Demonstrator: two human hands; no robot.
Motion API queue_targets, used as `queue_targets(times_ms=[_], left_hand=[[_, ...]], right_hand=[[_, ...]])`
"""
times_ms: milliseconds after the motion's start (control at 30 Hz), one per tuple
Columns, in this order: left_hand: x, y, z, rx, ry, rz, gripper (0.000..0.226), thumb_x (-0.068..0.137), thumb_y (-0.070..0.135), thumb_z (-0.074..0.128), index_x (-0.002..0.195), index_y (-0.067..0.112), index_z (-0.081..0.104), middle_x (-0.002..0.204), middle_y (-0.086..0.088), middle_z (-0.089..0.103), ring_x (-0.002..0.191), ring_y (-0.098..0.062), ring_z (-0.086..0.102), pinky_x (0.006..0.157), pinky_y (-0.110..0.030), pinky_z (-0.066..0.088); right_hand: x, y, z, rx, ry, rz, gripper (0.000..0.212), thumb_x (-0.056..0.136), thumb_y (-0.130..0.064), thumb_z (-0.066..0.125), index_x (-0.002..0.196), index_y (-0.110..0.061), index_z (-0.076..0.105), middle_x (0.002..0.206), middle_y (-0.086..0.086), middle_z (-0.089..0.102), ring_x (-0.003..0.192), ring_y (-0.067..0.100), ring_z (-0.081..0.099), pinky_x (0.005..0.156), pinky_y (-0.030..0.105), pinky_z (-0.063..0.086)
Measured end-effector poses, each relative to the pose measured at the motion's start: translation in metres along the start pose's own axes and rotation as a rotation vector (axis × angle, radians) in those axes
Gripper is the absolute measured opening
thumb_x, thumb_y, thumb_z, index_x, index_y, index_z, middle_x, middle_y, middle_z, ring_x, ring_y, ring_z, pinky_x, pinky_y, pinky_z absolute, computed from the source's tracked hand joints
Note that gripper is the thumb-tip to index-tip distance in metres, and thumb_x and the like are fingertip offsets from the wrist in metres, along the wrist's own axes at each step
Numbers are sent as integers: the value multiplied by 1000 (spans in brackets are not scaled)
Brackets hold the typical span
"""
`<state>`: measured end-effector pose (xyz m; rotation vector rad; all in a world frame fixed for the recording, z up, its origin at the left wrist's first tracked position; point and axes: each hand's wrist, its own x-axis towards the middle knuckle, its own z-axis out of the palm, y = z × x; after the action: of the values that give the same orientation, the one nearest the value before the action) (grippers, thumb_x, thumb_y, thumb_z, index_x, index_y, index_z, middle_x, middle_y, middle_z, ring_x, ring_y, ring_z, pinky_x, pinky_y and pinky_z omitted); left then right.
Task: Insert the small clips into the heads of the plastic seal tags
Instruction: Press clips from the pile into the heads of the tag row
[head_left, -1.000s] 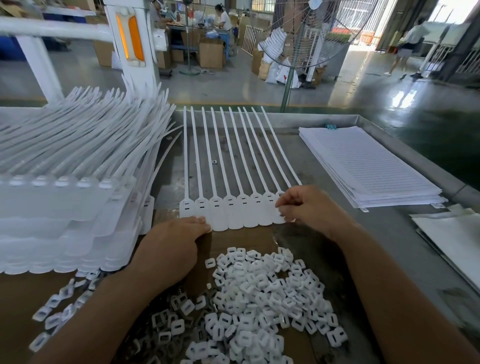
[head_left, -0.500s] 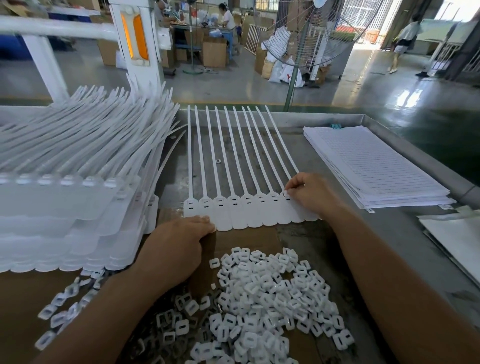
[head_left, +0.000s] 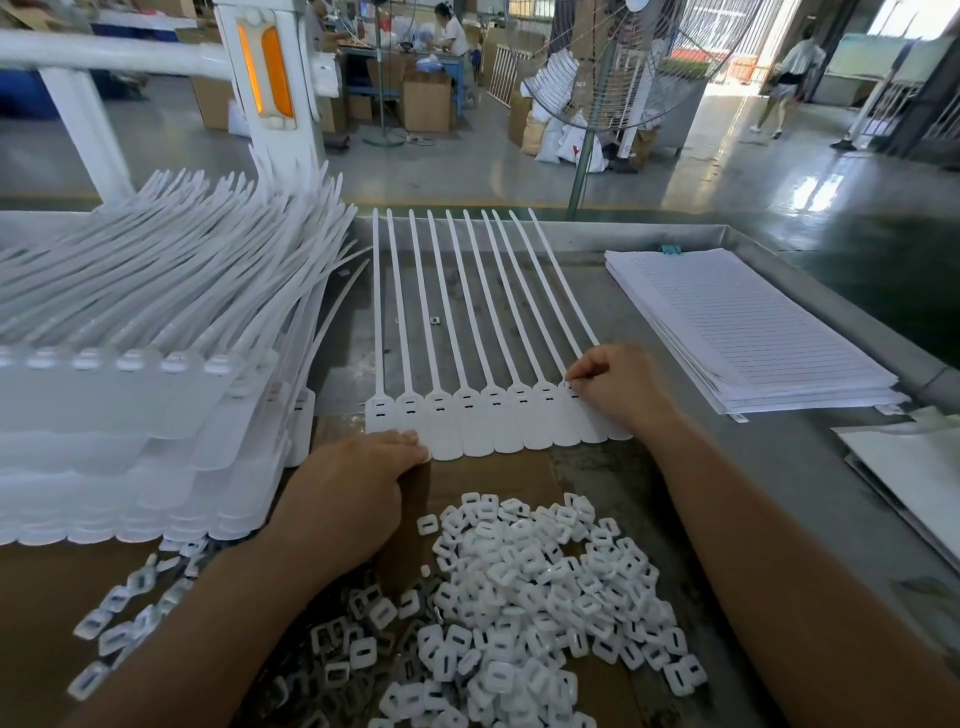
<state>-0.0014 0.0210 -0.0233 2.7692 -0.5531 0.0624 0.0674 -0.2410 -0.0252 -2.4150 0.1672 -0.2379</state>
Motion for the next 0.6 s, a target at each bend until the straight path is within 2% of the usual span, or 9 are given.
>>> queue_targets(times_ms=[100,233,433,533,600], left_hand=[[0,1,-1,1,-3,-3,54,88,6,39,134,34,41,143,19,34,132,1,27,108,-20,18],[0,0,-1,1,-1,1,53,88,6,39,134,33,41,143,19,34,132,1,27,108,-19,17],[1,-1,0,-7,-3,-1,54,88,5,39,134,33,42,142,18,35,132,1,28,108,-18,16],[1,-1,0,-8,-8,-4,54,88,5,39,134,33,42,143,18,34,132,1,27,108,-19,16],[1,-1,-1,0,-13,-2,54,88,5,38,134,33,40,143,18,34,133,1,27,108,-19,17]], right_hand=[[-1,-2,-1,70,9,40,17,77,-4,70,72,-20,71,68,-18,57,74,5,56,80,25,46],[3,-3,-1,76,6,99,32,77,-5,69,59,-31,63,72,-17,59,76,2,55,78,25,45],[7,-7,-1,86,-5,161,32,78,0,65,60,-27,62,80,-5,62,86,13,58,80,28,49],[3,-6,0,68,8,120,29,80,-4,66,64,-27,61,79,-7,60,83,11,57,80,26,46],[1,-4,2,59,9,80,23,82,-6,66,69,-24,61,78,-8,60,75,5,55,73,19,43]])
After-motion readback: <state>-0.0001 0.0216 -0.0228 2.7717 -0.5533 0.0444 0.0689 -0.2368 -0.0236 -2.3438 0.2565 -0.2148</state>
